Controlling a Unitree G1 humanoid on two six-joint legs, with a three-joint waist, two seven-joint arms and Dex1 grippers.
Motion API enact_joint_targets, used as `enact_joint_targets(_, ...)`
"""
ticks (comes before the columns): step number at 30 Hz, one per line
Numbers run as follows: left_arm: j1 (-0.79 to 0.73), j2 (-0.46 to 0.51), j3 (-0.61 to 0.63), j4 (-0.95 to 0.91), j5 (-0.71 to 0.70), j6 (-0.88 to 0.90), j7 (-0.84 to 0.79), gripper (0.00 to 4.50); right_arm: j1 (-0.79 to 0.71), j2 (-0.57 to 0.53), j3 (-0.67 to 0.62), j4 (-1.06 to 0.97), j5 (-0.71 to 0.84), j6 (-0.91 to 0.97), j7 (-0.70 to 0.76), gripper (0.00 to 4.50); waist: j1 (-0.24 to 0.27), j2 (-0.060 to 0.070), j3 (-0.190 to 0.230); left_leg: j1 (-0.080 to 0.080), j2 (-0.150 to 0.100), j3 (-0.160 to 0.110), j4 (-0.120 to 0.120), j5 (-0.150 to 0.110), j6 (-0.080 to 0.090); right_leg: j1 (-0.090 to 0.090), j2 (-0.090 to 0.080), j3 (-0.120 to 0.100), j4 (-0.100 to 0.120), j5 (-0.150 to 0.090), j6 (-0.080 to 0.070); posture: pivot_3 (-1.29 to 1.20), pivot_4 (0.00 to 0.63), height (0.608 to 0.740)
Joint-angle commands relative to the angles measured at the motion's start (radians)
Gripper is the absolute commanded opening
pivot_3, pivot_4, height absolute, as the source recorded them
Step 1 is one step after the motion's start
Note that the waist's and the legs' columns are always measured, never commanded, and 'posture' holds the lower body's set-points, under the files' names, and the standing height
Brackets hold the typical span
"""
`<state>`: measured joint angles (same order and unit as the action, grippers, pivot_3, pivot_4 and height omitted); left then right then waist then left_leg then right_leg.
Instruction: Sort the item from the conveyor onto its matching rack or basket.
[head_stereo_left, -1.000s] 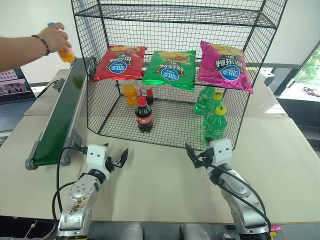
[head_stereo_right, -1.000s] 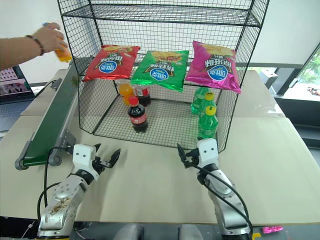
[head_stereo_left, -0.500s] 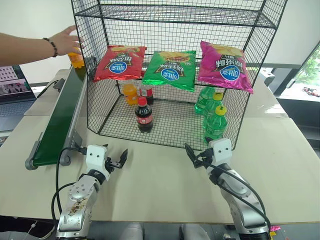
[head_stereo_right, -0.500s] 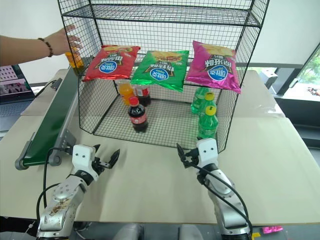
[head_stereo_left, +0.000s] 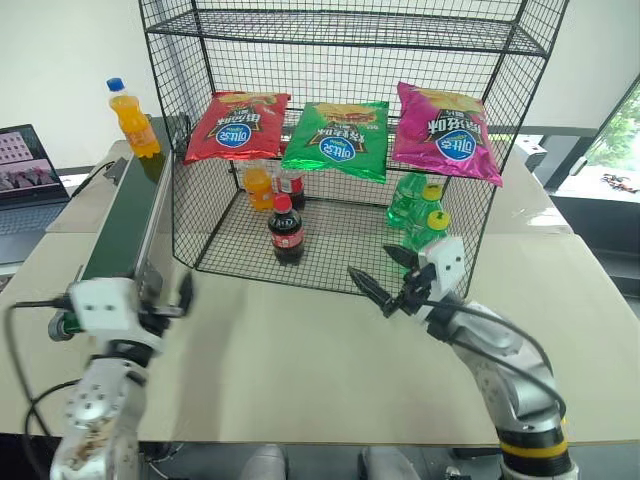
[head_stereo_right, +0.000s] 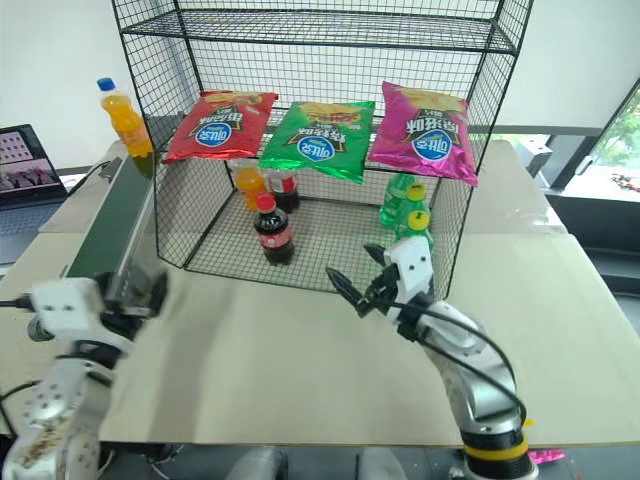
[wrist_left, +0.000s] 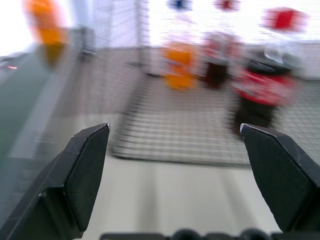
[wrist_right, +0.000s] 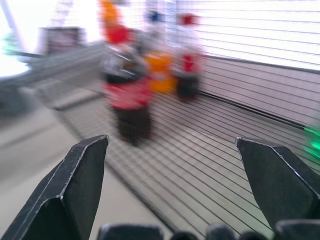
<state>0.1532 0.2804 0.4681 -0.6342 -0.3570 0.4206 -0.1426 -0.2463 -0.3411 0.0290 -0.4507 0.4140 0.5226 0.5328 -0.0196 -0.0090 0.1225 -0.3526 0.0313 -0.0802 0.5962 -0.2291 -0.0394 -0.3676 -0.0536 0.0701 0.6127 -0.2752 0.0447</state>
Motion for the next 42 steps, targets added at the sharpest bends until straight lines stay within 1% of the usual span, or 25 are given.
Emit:
enact_joint_targets(1, -0.006, 0.040, 0.167, -0.009, -0.037, 0.010, 0.047, 4.45, -0.119, -0.030, 0.012, 0.012, 0.107, 0.046, 0.127, 4.50, -0.001, 0.000, 0.000, 0.000, 0.000, 0.000, 0.000, 0.000, 0.000, 0.000, 0.000, 0.000, 0.000, 0.001, -0.002, 0.00, 0.150, 0.738)
enact_joint_targets(3, -0.002, 0.054, 0.229, 0.022, -0.066, 0.018, 0.048, 4.45, -0.174, -0.037, 0.027, 0.043, 0.138, 0.056, 0.186, 4.50, -0.001, 0.000, 0.000, 0.000, 0.000, 0.000, 0.000, 0.000, 0.001, 0.000, 0.000, 0.000, -0.001, 0.001, -0.002, 0.00, 0.150, 0.738)
enact_joint_targets(6, 0.009, 0.081, 0.296, 0.094, -0.116, 0.002, 0.005, 4.45, -0.265, -0.023, 0.072, 0.086, 0.192, 0.062, 0.295, 4.50, 0.002, 0.000, 0.000, 0.000, 0.000, 0.000, 0.000, -0.001, 0.001, 0.000, 0.000, -0.001, -0.001, 0.001, -0.002, 0.00, 0.150, 0.738)
enact_joint_targets(8, 0.001, 0.096, 0.313, 0.127, -0.154, 0.001, -0.021, 4.45, -0.318, -0.010, 0.100, 0.108, 0.222, 0.063, 0.356, 4.50, 0.002, 0.000, 0.000, 0.000, 0.000, 0.000, 0.000, -0.001, 0.001, 0.000, 0.000, -0.001, 0.000, 0.002, -0.003, 0.00, 0.150, 0.738)
enact_joint_targets(11, -0.012, 0.126, 0.323, 0.175, -0.175, -0.002, -0.045, 4.45, -0.363, 0.004, 0.123, 0.138, 0.226, 0.047, 0.399, 4.50, 0.005, -0.001, -0.001, 0.000, 0.000, -0.001, 0.000, -0.001, 0.001, 0.000, 0.000, -0.001, 0.000, 0.002, -0.003, 0.00, 0.150, 0.738)
enact_joint_targets(15, -0.019, 0.152, 0.324, 0.222, -0.175, -0.018, -0.058, 4.45, -0.402, 0.038, 0.143, 0.169, 0.193, 0.011, 0.408, 4.50, 0.004, -0.002, -0.001, 0.000, 0.000, 0.000, 0.000, -0.001, 0.001, 0.000, 0.000, -0.001, 0.000, 0.002, -0.003, 0.00, 0.150, 0.738)
enact_joint_targets(21, -0.035, 0.179, 0.314, 0.249, -0.180, -0.017, -0.079, 4.45, -0.446, 0.067, 0.118, 0.179, 0.205, 0.031, 0.365, 4.50, 0.002, -0.002, -0.001, 0.000, 0.000, 0.000, -0.001, -0.001, 0.001, -0.002, 0.000, -0.001, 0.001, 0.002, -0.003, 0.00, 0.150, 0.738)
enact_joint_targets(32, -0.098, 0.214, 0.283, 0.310, -0.142, -0.026, -0.062, 4.45, -0.473, 0.058, 0.108, 0.138, 0.231, 0.071, 0.322, 4.50, -0.001, -0.002, -0.001, 0.000, 0.000, 0.000, -0.001, -0.001, 0.001, -0.002, -0.001, -0.001, 0.001, 0.002, -0.003, 0.00, 0.150, 0.738)
enact_joint_targets(42, -0.121, 0.239, 0.275, 0.341, -0.151, -0.016, -0.076, 4.45, -0.470, 0.058, 0.104, 0.135, 0.223, 0.070, 0.317, 4.50, 0.000, -0.002, -0.001, 0.000, 0.000, 0.000, -0.002, -0.001, 0.001, -0.002, -0.001, -0.001, 0.001, 0.002, -0.003, 0.00, 0.150, 0.738)
